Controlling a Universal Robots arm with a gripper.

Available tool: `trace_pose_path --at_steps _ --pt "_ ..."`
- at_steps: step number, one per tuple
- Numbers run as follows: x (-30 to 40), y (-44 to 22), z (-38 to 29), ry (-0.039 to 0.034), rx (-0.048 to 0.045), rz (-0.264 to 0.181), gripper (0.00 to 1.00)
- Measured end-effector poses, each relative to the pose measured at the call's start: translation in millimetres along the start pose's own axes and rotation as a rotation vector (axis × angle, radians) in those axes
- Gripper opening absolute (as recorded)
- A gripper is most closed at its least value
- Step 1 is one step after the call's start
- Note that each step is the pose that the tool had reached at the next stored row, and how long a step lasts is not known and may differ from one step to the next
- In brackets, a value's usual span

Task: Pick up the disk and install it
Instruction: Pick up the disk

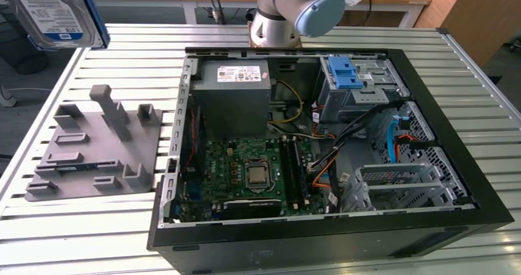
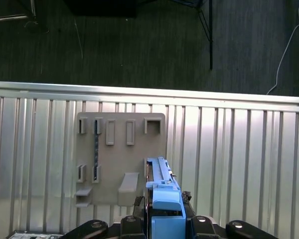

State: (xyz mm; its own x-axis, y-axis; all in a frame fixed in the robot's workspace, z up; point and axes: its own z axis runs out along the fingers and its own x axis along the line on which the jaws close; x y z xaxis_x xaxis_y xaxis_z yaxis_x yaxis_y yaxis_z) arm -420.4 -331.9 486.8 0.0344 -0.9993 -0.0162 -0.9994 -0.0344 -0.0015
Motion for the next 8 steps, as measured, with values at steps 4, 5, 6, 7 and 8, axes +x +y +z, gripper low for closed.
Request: trace_pose_path --at_steps 4,5,6,7,8 --pt "0.3 -7.2 0.0 0.0 0.0 0.0 0.36" --pt "0.3 -8.9 0.0 0.0 -0.0001 0.0 0.36" --pt "0.4 -10.7 0.0 0.0 0.0 0.0 0.36" --pt "0.4 -12.6 0.0 0.0 0.0001 0.0 0.36" --pt "0.5 -14.7 0.0 0.0001 0.0 0.0 0.36"
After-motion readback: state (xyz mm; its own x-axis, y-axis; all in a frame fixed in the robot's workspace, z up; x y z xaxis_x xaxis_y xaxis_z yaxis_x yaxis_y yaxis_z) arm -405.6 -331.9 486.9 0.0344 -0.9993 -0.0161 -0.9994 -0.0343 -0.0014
